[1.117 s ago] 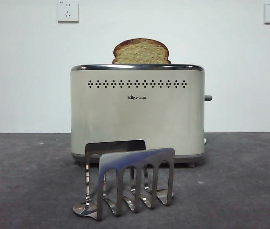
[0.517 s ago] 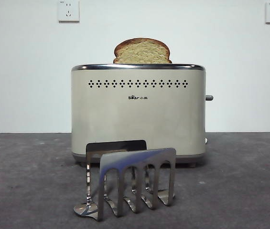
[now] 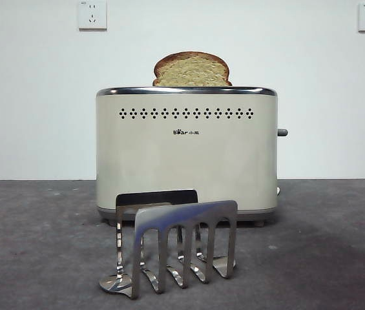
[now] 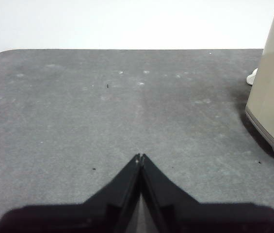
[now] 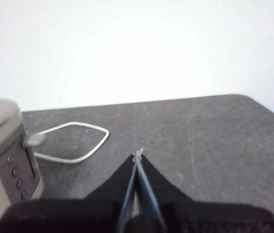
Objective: Pick up a slice of bread from the rack,put the bread on the toaster,press the button
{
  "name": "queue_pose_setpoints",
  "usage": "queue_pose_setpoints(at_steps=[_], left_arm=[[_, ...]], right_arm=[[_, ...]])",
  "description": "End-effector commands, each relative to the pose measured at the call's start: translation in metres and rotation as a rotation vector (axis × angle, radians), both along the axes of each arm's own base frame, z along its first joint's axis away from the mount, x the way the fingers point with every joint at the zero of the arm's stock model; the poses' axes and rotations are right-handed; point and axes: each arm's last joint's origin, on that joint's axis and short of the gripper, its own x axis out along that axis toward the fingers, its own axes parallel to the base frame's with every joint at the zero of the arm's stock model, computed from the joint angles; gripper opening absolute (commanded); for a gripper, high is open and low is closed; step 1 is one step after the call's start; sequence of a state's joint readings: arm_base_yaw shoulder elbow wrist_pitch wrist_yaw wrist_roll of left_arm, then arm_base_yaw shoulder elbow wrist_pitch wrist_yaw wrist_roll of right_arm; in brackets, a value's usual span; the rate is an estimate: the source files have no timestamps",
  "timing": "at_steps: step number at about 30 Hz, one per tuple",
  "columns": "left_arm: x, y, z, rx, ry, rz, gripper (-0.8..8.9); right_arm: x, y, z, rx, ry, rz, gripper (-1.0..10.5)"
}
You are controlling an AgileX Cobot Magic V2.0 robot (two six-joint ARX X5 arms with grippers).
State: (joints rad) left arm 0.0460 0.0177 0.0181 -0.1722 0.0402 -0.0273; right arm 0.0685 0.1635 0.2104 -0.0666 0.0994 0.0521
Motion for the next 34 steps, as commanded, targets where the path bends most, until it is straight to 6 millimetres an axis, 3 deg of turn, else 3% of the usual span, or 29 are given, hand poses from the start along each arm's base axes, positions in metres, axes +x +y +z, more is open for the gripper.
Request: queue_pose_setpoints(at_steps=[1, 12, 20, 34], left_arm=[[0.0, 0.0, -0.003, -0.006, 0.003, 0.003, -0.04], [0.0, 0.0, -0.003, -0.006, 0.003, 0.003, -0.04], [0.0, 0.0, -0.003, -0.006, 0.003, 0.001, -0.04], [0.001, 0.0, -0.003, -0.006, 0.006, 0.0, -0.04]], right_arm=[[0.001, -0.002, -0.012, -0.006, 0.008, -0.016, 0.0], [-0.001, -0.003, -0.057, 0.011, 0.068, 0.014, 0.0], [-0.002, -0.003, -0.067, -0.02, 0.165, 0.038, 0.0], [-0.002, -0.003, -0.066, -0.026, 0.162, 0.027, 0.0]])
